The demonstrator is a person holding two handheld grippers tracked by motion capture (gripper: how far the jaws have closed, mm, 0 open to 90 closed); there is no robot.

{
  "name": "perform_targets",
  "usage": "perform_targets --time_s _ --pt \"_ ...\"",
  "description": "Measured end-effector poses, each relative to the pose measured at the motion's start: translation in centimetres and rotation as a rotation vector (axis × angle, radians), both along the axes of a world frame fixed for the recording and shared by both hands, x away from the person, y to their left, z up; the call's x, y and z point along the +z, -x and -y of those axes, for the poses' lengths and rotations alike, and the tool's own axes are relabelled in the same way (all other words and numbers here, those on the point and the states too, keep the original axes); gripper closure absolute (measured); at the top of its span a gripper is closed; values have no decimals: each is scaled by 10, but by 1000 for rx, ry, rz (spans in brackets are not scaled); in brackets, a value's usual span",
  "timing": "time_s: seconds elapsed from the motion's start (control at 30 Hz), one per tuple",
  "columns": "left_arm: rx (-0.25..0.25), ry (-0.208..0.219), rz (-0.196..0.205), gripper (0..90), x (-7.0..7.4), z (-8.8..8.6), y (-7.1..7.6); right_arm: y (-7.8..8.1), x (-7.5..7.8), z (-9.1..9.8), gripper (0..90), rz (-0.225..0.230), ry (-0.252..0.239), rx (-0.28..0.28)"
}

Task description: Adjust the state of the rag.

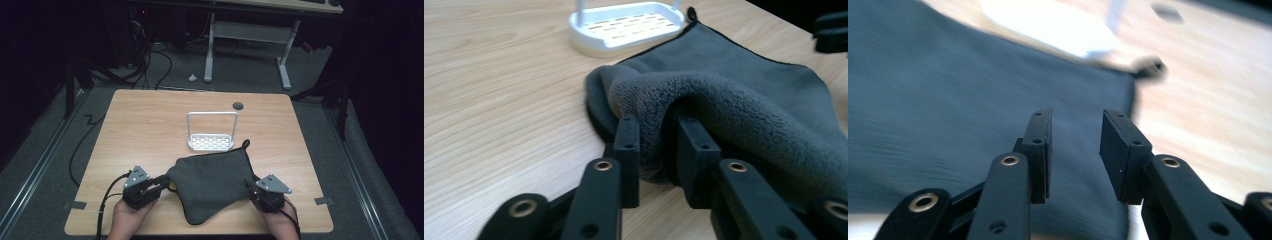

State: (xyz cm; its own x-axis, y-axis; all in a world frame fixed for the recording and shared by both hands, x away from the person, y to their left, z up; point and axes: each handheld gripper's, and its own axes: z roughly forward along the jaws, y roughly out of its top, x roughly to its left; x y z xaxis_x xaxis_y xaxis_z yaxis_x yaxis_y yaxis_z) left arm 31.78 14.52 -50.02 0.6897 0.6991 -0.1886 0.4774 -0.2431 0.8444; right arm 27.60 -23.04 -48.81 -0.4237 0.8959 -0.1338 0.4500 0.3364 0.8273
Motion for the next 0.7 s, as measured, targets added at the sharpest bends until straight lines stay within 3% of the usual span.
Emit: perform_targets --time_s 0.07,0.17,0.2,0.23,0.27,0.3,0.37,0.4,0.43,0.5,0.6,0.63,0.67,0.7 --pt "-18 -21 1 749 -2 10 -1 8 8 -16 657 18 -27 72" --pt "-43 -44 4 748 -4 25 -4 15 10 -45 631 25 -20 173" --pt "-47 -43 -1 740 -5 28 -5 16 6 -61 617 9 2 231" --pt "-48 -40 -5 740 -6 30 -6 16 6 -61 617 9 2 231" --pt "-44 -49 -2 734 -7 31 -8 16 -3 -73 597 -17 38 267" --pt "-39 -48 -4 734 -7 30 -10 16 -3 -73 597 -17 38 267" --pt "-23 -62 5 745 -6 26 -15 14 -15 -78 623 -58 65 279" --pt "-14 -74 17 765 -5 22 -17 9 -25 -75 726 -96 106 270" --pt "-1 -85 34 765 -2 17 -20 9 -25 -75 726 -96 106 270" --pt "25 -97 51 768 5 6 -26 3 -31 -65 841 -126 117 246" --pt "20 -136 63 742 10 6 -34 -7 -28 -48 858 -116 85 184" --pt "24 -150 60 665 9 8 -35 -13 -25 -40 852 -97 88 122" --pt "28 -151 43 665 7 9 -36 -13 -25 -40 852 -97 88 122" --pt "29 -142 2 612 3 10 -37 -16 -26 -37 843 -94 92 99"
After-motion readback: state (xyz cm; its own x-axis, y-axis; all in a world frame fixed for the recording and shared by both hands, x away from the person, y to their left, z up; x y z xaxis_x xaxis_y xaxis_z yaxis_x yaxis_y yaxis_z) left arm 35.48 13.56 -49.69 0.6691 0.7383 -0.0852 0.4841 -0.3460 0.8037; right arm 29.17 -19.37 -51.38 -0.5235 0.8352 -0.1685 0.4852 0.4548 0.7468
